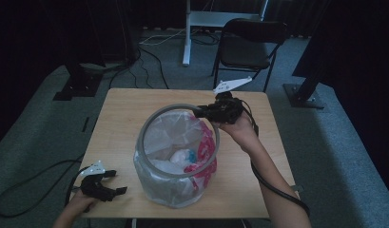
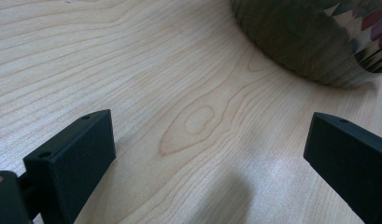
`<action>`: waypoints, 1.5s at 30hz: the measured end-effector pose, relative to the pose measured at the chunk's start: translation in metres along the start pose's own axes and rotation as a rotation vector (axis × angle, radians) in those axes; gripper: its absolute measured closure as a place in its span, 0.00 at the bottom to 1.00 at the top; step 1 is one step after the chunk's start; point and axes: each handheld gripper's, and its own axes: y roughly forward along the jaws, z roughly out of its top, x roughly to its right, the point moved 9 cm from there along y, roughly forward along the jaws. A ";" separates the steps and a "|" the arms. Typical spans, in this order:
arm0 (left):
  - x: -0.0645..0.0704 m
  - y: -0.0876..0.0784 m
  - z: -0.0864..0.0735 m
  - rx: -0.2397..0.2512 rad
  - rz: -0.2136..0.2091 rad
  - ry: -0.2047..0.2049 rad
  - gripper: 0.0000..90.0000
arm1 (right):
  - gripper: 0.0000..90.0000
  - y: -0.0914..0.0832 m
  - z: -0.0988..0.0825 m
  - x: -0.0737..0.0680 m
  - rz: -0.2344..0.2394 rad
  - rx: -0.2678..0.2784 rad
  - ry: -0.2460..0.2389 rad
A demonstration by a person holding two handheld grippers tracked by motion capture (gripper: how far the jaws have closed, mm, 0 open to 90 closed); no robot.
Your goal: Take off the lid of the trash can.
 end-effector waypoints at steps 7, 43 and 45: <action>0.000 0.001 0.000 -0.010 0.006 0.006 0.02 | 0.88 0.001 -0.004 0.004 0.050 0.004 0.073; 0.000 0.001 -0.001 -0.015 0.006 0.005 0.02 | 0.92 -0.039 0.035 0.000 0.072 0.061 0.166; 0.000 0.001 -0.001 -0.015 0.006 0.005 0.02 | 0.92 -0.044 0.035 0.003 0.063 0.067 0.172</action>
